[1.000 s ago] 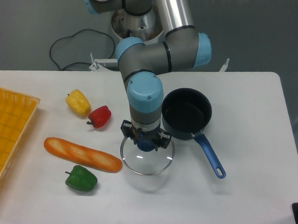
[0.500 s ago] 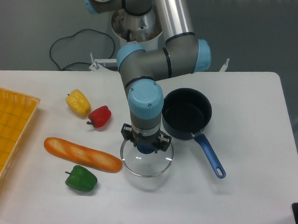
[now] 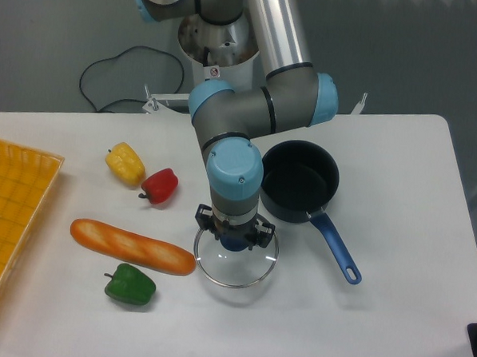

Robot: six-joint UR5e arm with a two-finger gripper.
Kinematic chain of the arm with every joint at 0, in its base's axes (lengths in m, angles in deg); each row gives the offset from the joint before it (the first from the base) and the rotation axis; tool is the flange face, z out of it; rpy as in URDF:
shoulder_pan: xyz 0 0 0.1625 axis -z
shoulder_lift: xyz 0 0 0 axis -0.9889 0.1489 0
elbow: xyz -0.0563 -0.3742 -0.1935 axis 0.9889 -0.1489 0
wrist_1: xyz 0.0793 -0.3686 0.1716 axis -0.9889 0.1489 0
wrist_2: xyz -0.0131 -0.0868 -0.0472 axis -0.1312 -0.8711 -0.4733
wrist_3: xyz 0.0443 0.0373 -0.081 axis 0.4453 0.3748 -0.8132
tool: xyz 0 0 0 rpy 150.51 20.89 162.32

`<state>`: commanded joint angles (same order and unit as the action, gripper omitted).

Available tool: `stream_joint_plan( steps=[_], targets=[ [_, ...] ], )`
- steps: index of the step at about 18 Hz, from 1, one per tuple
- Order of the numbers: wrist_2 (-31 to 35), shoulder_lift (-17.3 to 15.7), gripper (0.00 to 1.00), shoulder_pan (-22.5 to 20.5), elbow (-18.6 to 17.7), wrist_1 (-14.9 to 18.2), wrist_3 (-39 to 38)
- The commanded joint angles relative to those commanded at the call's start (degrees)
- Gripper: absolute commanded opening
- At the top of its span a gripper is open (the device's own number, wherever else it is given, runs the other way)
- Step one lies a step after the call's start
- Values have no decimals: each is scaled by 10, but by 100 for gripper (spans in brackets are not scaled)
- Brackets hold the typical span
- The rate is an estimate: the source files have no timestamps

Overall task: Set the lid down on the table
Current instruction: 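Lower the held glass lid toward the table beside the saucepan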

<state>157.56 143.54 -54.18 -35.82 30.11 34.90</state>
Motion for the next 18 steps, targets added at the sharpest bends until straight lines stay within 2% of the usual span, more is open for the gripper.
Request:
stream_joint_plan(
  steps=[18],
  targets=[
    [-7, 26, 48, -9, 6, -1, 4]
  ],
)
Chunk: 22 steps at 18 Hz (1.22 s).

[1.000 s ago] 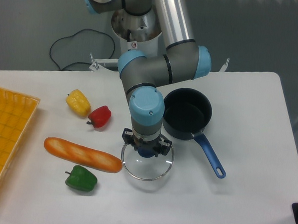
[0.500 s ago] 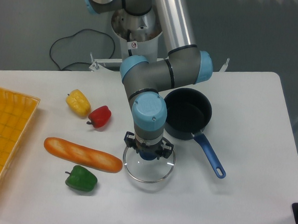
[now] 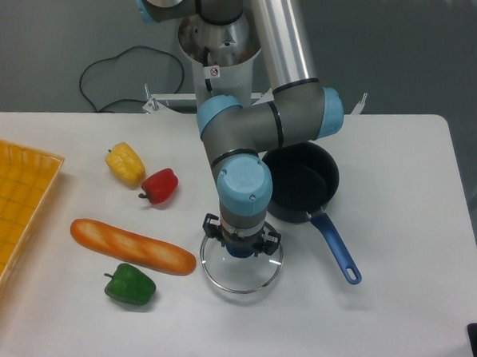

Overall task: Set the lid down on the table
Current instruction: 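Lower the held glass lid toward the table beside the saucepan, then hold the lid on the table and open the gripper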

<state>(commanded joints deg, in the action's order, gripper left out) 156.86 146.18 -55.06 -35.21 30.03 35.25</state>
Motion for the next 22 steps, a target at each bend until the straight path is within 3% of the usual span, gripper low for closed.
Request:
stream_joint_plan(
  steps=[22],
  targets=[
    [1, 16, 50, 2, 1, 0, -4]
  ],
)
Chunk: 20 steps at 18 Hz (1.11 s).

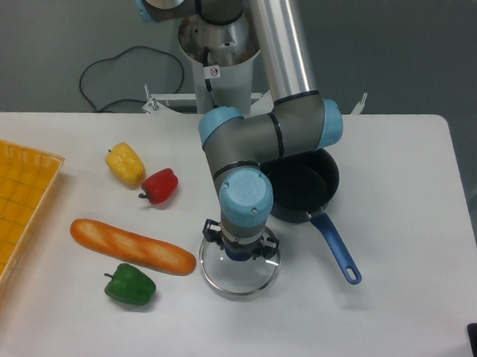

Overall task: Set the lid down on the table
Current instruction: 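Hold the lid on the table and open the gripper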

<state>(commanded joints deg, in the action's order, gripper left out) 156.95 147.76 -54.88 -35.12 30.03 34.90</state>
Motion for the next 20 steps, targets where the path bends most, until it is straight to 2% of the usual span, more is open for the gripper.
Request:
stream_joint_plan(
  steps=[20],
  targets=[
    [0, 7, 53, 3, -4, -12, 0]
  ],
)
